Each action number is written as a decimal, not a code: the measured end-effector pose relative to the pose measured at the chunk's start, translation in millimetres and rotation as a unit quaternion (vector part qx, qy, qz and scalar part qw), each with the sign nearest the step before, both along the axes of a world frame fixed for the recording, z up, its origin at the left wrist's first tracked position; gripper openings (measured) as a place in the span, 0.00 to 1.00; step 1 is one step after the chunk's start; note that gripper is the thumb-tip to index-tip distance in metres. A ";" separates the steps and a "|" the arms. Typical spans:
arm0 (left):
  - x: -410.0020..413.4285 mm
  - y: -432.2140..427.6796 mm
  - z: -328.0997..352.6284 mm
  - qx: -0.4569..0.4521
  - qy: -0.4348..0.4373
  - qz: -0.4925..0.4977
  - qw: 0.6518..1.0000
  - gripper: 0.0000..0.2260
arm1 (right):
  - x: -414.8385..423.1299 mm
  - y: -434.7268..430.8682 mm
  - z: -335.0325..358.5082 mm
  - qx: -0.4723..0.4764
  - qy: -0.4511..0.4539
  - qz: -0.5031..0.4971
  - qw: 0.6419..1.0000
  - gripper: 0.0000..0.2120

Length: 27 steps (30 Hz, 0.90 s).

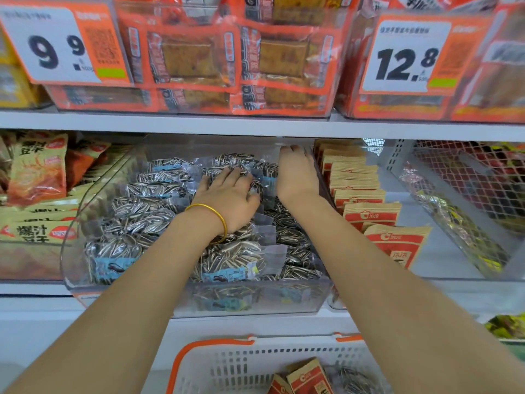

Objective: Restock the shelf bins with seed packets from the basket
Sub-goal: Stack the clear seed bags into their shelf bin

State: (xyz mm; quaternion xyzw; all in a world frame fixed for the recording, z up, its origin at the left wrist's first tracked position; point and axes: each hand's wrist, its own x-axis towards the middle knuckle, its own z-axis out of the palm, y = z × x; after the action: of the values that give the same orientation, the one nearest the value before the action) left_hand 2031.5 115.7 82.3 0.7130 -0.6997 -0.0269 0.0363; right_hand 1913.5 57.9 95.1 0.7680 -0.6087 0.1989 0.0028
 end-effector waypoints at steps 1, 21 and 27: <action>0.0 -0.5 0.5 0.001 0.001 0.000 1.000 0.24 | -1.9 6.7 0.3 -0.007 -0.012 0.007 1.000 0.21; -3.7 218.3 -97.0 0.012 0.022 -0.152 0.988 0.20 | -64.2 219.7 -154.3 0.218 -0.043 0.287 0.932 0.16; 24.3 228.2 -158.6 0.239 -0.044 -0.092 0.966 0.14 | -28.1 244.8 -284.7 0.446 0.086 0.300 0.839 0.13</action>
State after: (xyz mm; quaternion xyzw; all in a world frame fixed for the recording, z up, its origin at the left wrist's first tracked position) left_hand 2055.8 343.9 -76.2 0.6342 -0.7363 -0.1653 -0.1685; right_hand 1885.4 302.7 -189.6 0.8450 -0.3691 -0.1700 -0.3477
